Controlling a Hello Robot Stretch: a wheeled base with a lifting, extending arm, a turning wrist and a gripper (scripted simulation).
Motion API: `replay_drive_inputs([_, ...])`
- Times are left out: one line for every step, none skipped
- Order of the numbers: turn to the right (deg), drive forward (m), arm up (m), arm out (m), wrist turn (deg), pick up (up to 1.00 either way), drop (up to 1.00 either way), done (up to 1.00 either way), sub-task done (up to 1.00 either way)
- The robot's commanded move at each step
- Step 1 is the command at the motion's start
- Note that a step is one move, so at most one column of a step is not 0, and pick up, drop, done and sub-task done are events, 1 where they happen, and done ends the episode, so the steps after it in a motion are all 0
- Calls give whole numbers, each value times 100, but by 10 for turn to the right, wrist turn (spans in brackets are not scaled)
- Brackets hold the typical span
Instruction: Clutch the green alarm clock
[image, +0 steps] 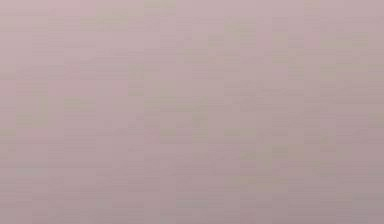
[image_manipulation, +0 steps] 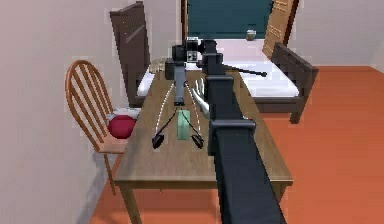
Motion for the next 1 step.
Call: replay_drive_inputs([0, 0, 0, 0, 450, 0, 0, 0, 0])
